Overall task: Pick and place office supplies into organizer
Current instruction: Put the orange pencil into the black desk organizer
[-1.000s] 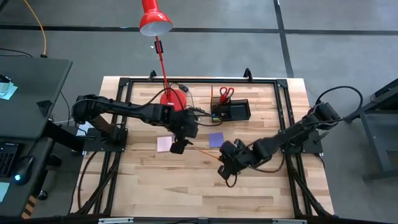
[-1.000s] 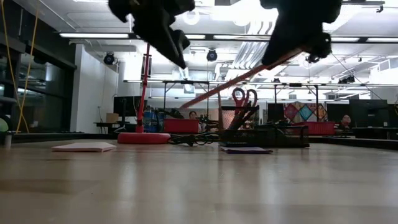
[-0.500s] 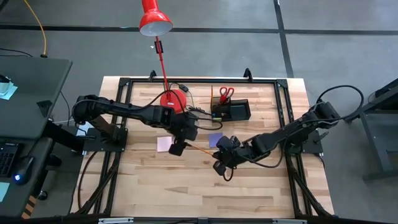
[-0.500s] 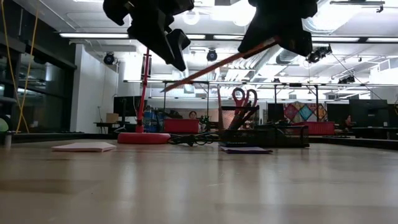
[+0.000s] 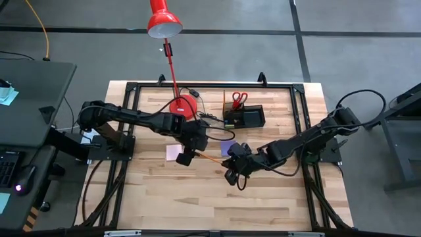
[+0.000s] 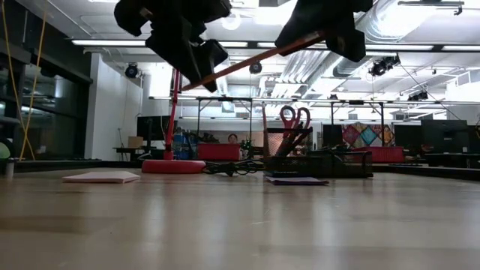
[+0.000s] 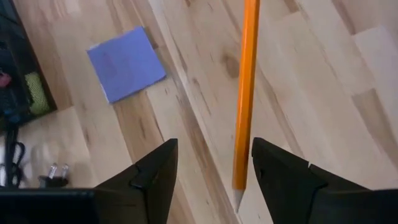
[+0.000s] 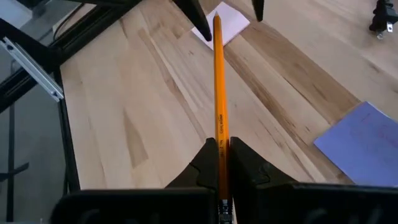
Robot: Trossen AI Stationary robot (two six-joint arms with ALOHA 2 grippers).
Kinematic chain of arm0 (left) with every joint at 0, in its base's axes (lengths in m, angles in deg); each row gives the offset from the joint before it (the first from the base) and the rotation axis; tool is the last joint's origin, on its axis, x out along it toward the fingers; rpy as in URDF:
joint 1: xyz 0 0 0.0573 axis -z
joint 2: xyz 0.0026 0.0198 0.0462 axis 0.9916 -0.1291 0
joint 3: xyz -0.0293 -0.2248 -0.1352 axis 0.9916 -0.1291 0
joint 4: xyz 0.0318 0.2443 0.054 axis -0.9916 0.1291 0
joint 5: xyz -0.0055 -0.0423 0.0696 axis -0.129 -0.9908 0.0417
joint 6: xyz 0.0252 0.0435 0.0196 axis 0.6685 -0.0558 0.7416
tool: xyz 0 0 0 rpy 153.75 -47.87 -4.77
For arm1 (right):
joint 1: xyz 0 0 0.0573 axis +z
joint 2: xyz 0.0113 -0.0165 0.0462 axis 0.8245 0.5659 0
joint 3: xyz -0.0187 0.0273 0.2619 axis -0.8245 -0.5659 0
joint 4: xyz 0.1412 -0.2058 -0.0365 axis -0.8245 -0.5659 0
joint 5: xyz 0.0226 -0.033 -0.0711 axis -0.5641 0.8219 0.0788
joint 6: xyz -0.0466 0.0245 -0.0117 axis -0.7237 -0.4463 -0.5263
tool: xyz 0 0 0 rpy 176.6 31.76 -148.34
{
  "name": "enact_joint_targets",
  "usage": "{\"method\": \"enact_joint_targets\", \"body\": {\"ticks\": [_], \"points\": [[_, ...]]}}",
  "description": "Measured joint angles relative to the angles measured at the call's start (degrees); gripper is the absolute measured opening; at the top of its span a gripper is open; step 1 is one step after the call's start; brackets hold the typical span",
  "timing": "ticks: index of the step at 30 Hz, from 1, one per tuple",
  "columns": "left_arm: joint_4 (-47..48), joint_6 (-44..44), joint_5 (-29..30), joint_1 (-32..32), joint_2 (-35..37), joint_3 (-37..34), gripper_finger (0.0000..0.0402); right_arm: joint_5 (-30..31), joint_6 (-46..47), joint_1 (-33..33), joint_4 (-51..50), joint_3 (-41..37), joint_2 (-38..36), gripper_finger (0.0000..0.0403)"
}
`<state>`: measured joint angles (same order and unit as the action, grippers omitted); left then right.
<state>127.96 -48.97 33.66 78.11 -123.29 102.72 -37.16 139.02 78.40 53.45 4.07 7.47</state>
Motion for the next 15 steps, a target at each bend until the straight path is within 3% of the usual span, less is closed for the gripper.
{"method": "enact_joint_targets", "body": {"ticks": [9,15], "points": [[-0.23,0.05,-4.63,1.09,-2.01,0.05,0.0154,0.66,-0.02,-0.01,0.96,0.00,-0.01,0.0000],[0.48,-0.70,-5.57,1.90,-3.38,-0.02,0.0086,0.24,-0.21,0.04,0.51,0.00,-0.06,0.0000]]}}
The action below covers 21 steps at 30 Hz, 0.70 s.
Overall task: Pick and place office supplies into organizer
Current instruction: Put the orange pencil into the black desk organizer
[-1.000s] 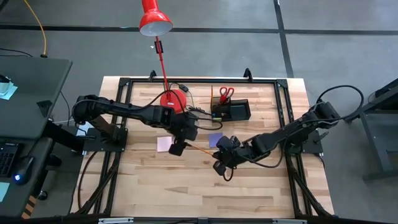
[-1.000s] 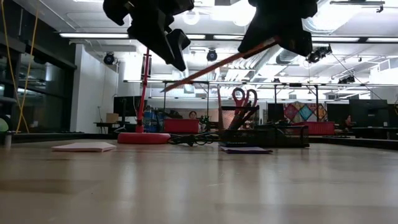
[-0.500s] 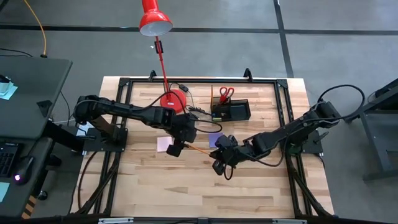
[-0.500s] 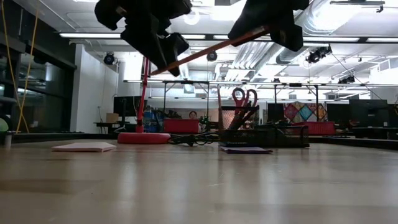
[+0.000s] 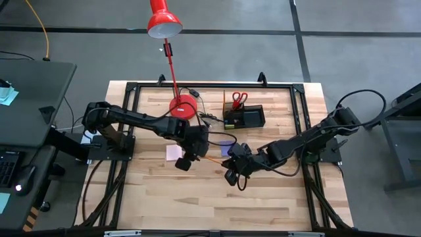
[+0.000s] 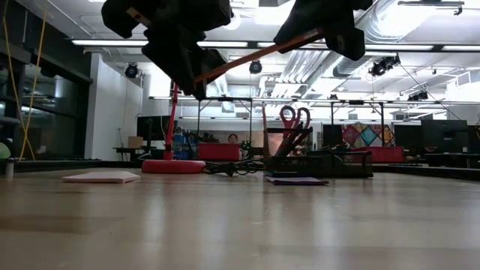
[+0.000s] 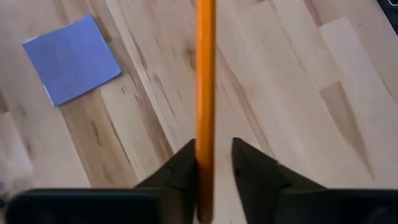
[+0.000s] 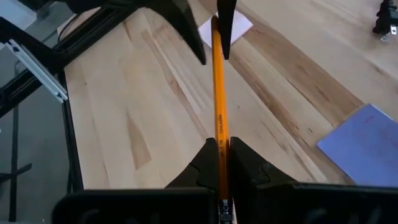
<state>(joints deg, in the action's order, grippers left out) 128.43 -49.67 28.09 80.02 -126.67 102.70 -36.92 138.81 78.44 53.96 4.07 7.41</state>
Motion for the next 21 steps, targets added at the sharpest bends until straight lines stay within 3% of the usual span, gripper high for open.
{"method": "enact_joint_targets", "body": {"ticks": [5,13,21], "points": [[0.01,0.16,-0.01,-0.44,0.00,0.00,0.0012,-0.15,-0.01,-0.03,0.07,0.00,-0.03,0.0000],[2.31,1.61,-1.15,-1.86,0.05,0.17,0.0008,-0.24,-1.05,-0.15,0.31,0.00,-0.04,0.0007],[11.18,6.46,0.22,-4.78,0.55,0.00,0.0004,3.56,-1.16,0.17,-4.15,0.00,-1.08,0.0086]]}}
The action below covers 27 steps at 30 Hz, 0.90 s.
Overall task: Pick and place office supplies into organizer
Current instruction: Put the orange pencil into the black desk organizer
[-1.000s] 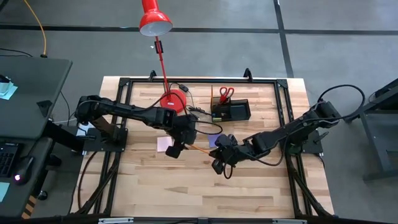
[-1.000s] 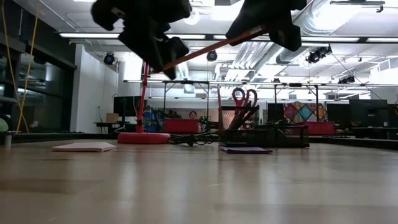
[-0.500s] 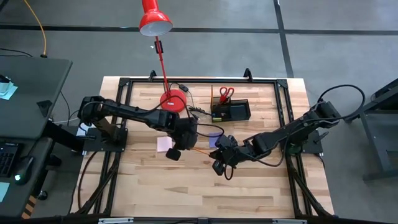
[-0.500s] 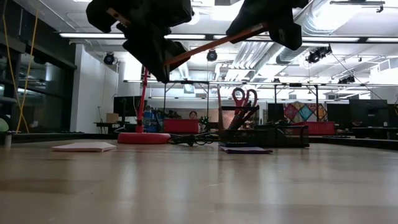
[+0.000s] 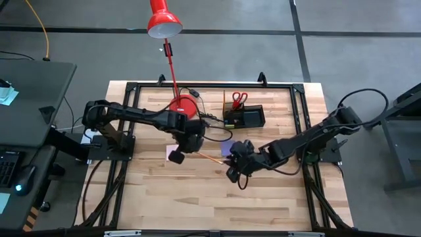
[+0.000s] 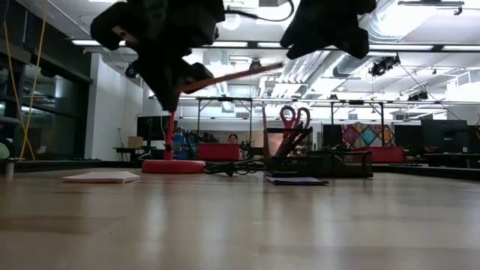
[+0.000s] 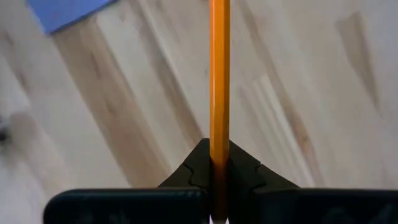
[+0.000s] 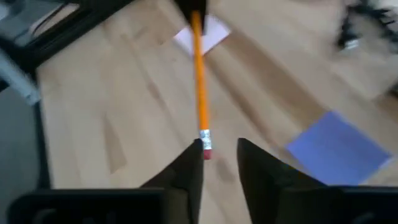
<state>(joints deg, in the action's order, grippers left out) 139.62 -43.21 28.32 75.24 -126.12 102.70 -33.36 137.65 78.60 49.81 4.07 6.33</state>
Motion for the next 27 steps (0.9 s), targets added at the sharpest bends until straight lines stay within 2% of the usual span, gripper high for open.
{"method": "enact_joint_targets", "body": {"ticks": [2,6,9,14,19,21,23,25,27], "points": [[0.32,0.18,0.95,-1.02,-0.03,0.00,0.0004,1.79,1.39,-0.10,-3.67,-0.02,-1.08,0.0110],[0.16,0.68,-1.03,-3.53,-0.02,0.00,0.0004,3.77,2.79,-0.02,-7.93,-0.04,-5.08,0.0152],[-1.59,-0.60,-3.79,-5.82,0.96,-0.11,0.0004,8.92,8.03,0.85,-12.64,0.00,-8.99,0.0174],[-16.39,-9.76,-10.01,-9.57,7.71,-4.71,0.0004,24.52,19.92,5.46,-19.24,-0.04,-13.96,0.0194],[-29.30,-22.20,-7.69,-12.86,15.58,-12.25,0.0004,40.94,26.81,9.10,-16.80,-0.01,-13.69,0.0197],[-36.86,-28.21,-6.94,-13.36,17.88,-15.45,0.0004,44.12,26.93,8.54,-14.96,-0.02,-12.46,0.0197],[-44.69,-33.63,-6.40,-13.26,19.01,-18.24,0.0004,44.72,26.04,6.94,-12.66,-0.02,-11.29,0.0197],[-49.45,-37.40,-6.45,-13.20,18.86,-19.78,0.0004,45.78,23.50,5.29,-10.25,-0.02,-10.34,0.0197],[-51.35,-40.15,-6.29,-12.72,18.86,-20.87,0.0004,49.76,19.14,4.33,-5.57,-0.05,-9.41,0.0197]]}}
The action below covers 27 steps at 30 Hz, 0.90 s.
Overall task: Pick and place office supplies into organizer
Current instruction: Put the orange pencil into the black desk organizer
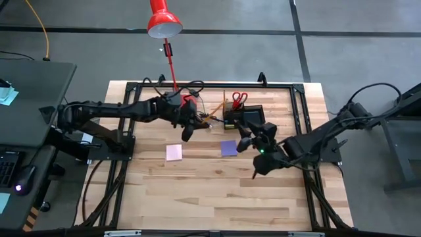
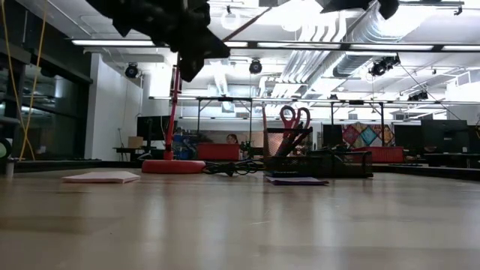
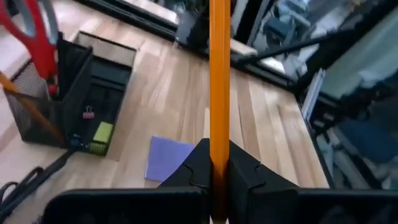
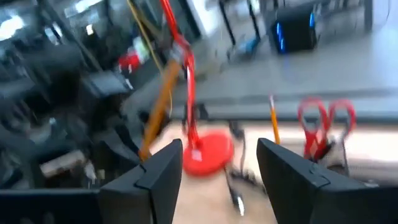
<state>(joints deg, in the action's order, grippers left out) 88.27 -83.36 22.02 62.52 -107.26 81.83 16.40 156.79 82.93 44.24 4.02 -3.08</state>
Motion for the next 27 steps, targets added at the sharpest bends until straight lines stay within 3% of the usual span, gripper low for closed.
{"method": "enact_joint_targets", "body": {"ticks": [3,11,20,27], "points": [[-4.34,-1.17,2.32,1.50,0.00,-1.17,0.0004,2.71,-12.34,-1.79,9.52,0.01,0.67,0.0197],[-12.05,-0.74,5.33,4.43,0.02,-1.45,0.0004,-6.29,-36.65,-8.24,27.50,0.01,1.07,0.0189],[-13.14,-0.92,5.64,4.34,0.02,-1.45,0.0004,-15.97,-47.83,-13.16,39.55,0.01,1.07,0.0177],[-13.21,-0.28,5.21,4.34,0.00,-1.45,0.0004,-21.77,-49.76,-15.82,44.41,0.01,1.07,0.0177]]}}
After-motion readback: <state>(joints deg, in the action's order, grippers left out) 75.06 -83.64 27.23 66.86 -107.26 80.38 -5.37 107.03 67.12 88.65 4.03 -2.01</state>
